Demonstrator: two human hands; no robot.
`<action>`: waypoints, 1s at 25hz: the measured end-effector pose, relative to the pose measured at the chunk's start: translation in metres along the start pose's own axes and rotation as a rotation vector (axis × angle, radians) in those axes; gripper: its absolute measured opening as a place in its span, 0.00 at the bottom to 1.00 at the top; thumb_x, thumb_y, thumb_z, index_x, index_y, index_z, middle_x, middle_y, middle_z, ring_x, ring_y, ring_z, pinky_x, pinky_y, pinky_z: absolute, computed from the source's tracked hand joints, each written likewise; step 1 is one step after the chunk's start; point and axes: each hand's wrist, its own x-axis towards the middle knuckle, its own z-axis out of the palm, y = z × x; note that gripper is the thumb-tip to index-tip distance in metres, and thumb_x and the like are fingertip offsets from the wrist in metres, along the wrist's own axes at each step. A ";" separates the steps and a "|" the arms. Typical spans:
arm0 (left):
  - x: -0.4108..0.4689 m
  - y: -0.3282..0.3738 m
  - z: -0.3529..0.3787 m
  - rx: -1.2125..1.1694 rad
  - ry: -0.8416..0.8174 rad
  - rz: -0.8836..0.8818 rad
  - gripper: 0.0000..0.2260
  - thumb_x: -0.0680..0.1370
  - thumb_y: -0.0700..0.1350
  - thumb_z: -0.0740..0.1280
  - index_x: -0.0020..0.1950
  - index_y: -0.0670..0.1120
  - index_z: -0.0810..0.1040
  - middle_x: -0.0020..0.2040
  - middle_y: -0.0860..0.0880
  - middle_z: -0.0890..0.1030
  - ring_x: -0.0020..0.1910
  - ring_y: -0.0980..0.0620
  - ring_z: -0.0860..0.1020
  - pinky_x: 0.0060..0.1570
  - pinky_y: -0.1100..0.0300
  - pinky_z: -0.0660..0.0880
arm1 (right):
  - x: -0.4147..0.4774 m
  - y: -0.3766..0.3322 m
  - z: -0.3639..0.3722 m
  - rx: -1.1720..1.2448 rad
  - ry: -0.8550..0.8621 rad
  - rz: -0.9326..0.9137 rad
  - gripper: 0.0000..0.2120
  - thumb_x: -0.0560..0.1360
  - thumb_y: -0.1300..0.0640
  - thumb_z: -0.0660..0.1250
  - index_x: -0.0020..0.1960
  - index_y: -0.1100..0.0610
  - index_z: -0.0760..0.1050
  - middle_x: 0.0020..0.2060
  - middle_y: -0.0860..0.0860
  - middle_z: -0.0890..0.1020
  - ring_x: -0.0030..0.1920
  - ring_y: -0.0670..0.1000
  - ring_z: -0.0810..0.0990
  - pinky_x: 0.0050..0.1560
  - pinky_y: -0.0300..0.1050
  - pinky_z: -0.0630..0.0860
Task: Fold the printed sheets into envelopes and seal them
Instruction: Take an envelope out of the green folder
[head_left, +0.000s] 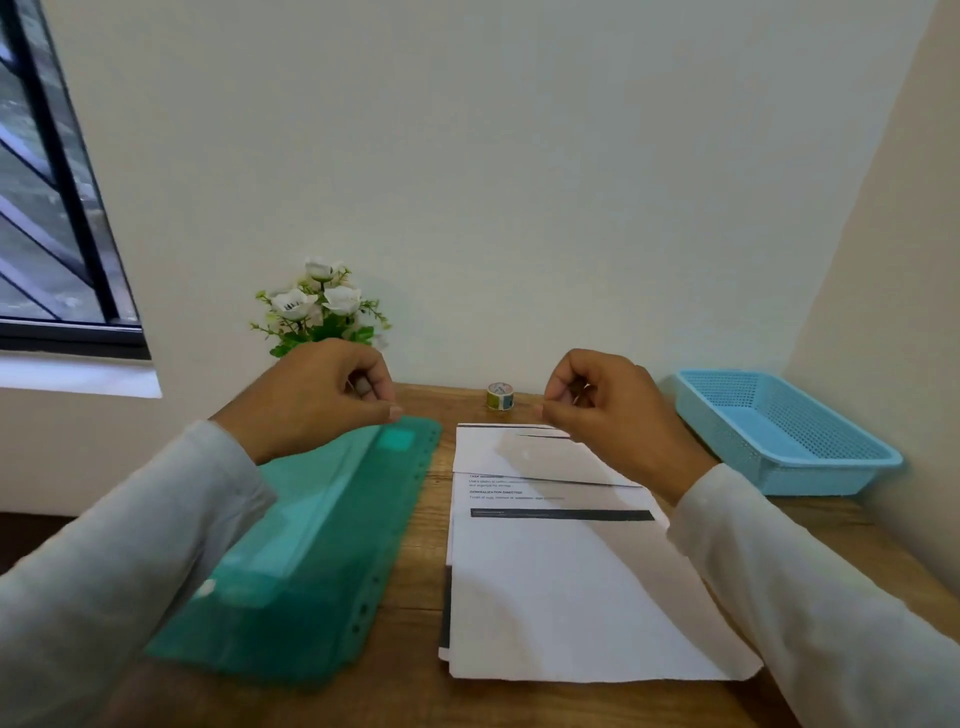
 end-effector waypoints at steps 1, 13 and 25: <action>-0.013 -0.010 -0.007 0.021 -0.022 -0.014 0.06 0.71 0.49 0.78 0.39 0.51 0.82 0.33 0.54 0.81 0.30 0.62 0.75 0.34 0.67 0.70 | -0.005 -0.011 0.007 0.026 -0.039 -0.017 0.08 0.73 0.56 0.78 0.40 0.51 0.79 0.34 0.47 0.81 0.33 0.44 0.77 0.40 0.48 0.81; -0.126 -0.076 -0.040 0.126 -0.377 -0.210 0.14 0.70 0.63 0.71 0.51 0.59 0.83 0.45 0.62 0.83 0.47 0.67 0.77 0.49 0.67 0.74 | -0.062 -0.097 0.121 0.121 -0.508 -0.127 0.04 0.75 0.55 0.75 0.46 0.50 0.80 0.41 0.46 0.83 0.41 0.43 0.81 0.41 0.36 0.76; -0.155 -0.080 -0.060 -0.254 -0.354 -0.113 0.06 0.78 0.52 0.68 0.49 0.54 0.84 0.56 0.54 0.84 0.60 0.56 0.80 0.68 0.48 0.71 | -0.060 -0.104 0.148 0.057 -0.703 -0.005 0.09 0.82 0.46 0.65 0.56 0.48 0.81 0.53 0.45 0.83 0.53 0.46 0.81 0.58 0.51 0.80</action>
